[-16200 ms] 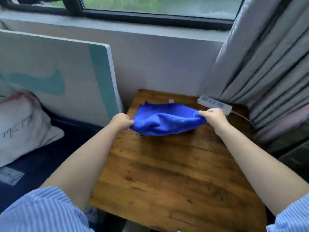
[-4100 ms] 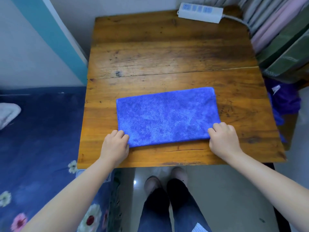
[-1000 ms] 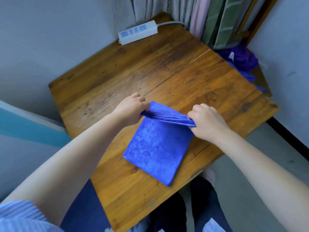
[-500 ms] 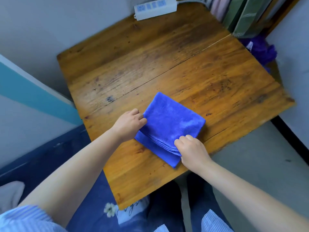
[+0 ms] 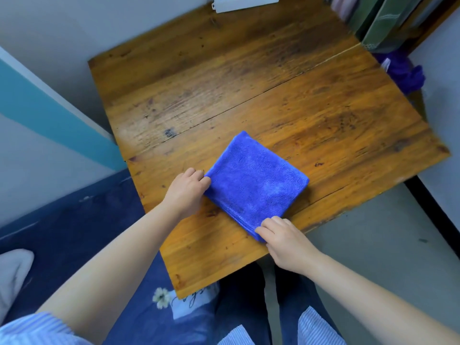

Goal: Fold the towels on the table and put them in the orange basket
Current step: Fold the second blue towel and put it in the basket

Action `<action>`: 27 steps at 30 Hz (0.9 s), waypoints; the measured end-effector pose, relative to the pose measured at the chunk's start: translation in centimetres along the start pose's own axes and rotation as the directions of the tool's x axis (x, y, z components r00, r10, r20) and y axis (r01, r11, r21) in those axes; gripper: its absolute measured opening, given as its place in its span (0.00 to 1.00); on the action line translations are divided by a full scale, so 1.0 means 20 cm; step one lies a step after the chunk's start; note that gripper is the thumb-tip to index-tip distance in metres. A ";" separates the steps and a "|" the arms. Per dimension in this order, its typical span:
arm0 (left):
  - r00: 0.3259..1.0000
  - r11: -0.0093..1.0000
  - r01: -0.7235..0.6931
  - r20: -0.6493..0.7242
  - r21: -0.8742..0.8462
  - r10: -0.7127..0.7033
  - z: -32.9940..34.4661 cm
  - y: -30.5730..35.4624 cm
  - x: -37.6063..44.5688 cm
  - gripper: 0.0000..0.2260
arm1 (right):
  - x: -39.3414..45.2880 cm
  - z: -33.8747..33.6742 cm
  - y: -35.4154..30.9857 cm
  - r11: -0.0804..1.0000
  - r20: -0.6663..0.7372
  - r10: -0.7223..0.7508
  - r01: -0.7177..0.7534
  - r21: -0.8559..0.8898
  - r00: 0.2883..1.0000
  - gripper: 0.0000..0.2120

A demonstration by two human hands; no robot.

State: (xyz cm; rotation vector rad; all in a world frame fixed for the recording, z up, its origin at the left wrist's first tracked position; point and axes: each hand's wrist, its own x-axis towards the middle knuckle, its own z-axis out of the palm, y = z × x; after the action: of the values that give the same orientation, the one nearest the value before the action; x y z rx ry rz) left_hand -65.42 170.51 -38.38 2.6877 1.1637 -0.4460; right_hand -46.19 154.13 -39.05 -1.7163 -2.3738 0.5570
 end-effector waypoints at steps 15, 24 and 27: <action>0.845 0.762 0.504 0.047 -0.406 -0.533 0.08 0.16 0.01 0.14 | 0.27 -0.17 0.26 0.958 -0.087 0.220 -0.232 -0.168 0.972 0.18; 0.867 0.832 0.497 0.174 -0.248 -0.466 0.02 0.18 0.04 0.15 | 0.54 -0.36 0.29 0.930 0.329 0.282 -0.172 -0.324 0.901 0.13; 0.834 0.773 0.551 0.242 -0.315 -0.496 0.00 0.17 0.06 0.15 | 0.74 -0.40 0.30 0.956 0.216 0.184 -0.123 -0.267 0.959 0.16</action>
State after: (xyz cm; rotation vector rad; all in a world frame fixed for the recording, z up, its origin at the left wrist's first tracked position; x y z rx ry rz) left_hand -62.13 169.00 -38.68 1.9452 1.7525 -0.4308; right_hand -43.09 171.37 -35.24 -2.0645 -2.5850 0.5305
